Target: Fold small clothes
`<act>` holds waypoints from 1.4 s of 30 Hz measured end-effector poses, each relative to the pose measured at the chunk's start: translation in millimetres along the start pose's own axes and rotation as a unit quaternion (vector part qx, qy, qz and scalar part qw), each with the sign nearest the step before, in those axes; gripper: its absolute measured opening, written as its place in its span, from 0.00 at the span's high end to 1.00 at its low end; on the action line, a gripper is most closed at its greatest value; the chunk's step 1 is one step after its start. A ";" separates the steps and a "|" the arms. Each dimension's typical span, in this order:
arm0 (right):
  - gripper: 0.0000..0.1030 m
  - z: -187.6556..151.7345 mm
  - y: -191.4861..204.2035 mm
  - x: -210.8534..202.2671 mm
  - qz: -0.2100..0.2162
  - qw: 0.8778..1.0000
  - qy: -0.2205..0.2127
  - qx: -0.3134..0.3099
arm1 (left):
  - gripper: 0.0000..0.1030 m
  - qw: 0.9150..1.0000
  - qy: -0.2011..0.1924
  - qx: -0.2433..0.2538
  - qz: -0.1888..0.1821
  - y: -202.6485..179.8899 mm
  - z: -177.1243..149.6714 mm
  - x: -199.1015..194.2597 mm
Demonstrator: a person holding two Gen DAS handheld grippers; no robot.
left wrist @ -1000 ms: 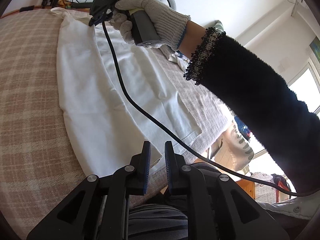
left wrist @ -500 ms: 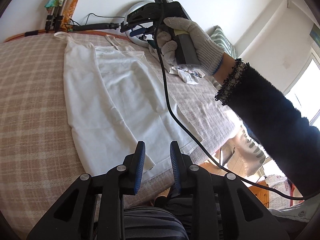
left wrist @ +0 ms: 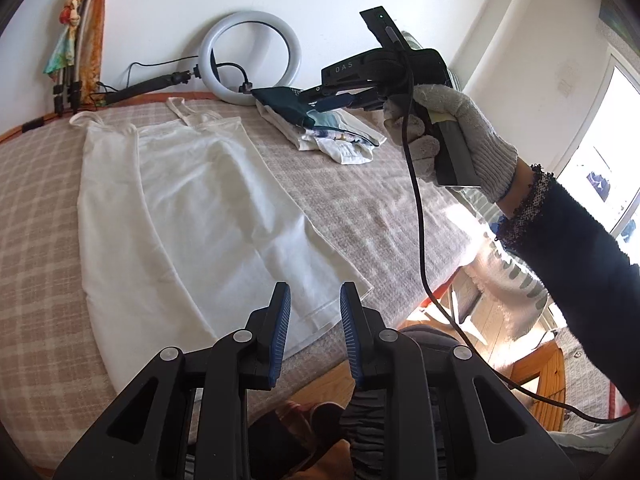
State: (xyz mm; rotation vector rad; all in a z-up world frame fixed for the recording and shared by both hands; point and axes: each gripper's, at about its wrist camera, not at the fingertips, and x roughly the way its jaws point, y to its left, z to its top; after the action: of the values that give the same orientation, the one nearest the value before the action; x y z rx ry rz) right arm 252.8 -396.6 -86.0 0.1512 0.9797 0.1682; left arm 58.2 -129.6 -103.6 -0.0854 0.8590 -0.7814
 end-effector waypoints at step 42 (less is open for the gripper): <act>0.64 49.5 -41.1 150.6 0.068 0.996 0.053 0.024 | 0.93 0.999 -0.031 -0.013 0.026 -40.6 -9.4 91.0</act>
State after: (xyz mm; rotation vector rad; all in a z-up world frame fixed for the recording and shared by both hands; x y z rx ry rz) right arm 379.4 -407.8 -189.3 0.2558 1.0804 0.2794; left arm 64.1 -215.9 -154.0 -0.1094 0.8086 -0.7162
